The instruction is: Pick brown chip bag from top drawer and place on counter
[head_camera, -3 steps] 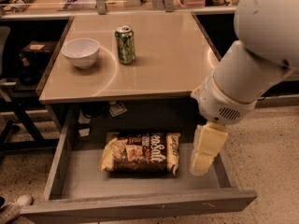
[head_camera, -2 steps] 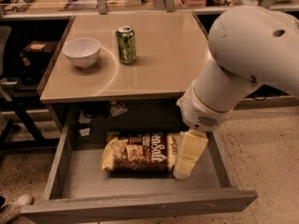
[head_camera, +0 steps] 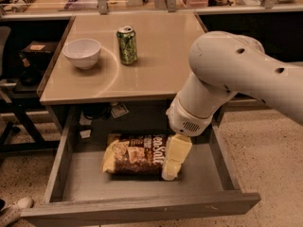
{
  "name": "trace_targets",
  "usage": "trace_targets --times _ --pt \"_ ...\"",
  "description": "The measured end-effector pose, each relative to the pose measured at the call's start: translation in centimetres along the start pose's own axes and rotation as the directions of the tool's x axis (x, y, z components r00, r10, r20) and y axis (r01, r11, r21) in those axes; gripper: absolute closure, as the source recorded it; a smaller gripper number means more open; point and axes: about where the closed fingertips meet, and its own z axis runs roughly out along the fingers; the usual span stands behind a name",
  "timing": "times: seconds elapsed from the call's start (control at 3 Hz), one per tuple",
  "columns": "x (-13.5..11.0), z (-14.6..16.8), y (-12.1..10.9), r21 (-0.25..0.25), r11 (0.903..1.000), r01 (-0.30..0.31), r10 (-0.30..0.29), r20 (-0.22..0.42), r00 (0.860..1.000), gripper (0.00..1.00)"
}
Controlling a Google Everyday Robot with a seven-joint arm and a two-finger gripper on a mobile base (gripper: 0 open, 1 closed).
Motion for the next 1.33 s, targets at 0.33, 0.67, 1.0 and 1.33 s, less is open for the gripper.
trace_targets --times 0.33,0.67,1.0,1.33 --pt "0.0 0.1 0.0 -0.003 1.0 0.0 0.0 0.0 1.0 0.0" --pt "-0.3 2.9 -0.4 -0.011 0.9999 -0.007 0.007 0.041 0.999 0.0" --pt "-0.5 6.6 -1.9 0.002 0.9991 -0.043 0.043 0.087 0.995 0.0" --pt "-0.4 9.1 -3.2 0.011 0.9973 -0.072 0.071 0.121 0.99 0.0"
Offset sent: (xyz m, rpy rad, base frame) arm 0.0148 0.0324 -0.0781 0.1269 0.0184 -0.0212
